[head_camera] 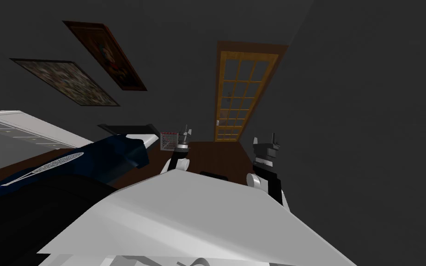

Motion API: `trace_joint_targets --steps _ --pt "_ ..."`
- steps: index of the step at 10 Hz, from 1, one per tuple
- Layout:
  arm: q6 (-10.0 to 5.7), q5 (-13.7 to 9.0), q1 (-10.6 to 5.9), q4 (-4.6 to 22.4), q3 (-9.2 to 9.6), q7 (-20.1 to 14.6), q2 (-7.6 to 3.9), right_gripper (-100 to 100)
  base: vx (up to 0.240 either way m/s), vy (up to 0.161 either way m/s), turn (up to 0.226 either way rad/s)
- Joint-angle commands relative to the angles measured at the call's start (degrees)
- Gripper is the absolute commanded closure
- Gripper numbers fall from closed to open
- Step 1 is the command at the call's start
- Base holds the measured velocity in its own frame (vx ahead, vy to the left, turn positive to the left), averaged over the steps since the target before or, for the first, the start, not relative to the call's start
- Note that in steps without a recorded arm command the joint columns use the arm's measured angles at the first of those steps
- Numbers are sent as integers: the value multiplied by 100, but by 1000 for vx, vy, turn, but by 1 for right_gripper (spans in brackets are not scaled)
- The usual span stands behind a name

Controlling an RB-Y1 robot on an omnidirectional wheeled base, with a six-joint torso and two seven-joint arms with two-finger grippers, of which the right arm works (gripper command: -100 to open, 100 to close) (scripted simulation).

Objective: Pull the door open

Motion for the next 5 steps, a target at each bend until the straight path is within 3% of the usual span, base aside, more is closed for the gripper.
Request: trace_joint_targets --steps 1,5 --pt "-84 -118 -47 187 58 -155 -77 -100 94 20 84" --pt "-250 -352 -140 556 174 -461 -213 -100 165 24 69"
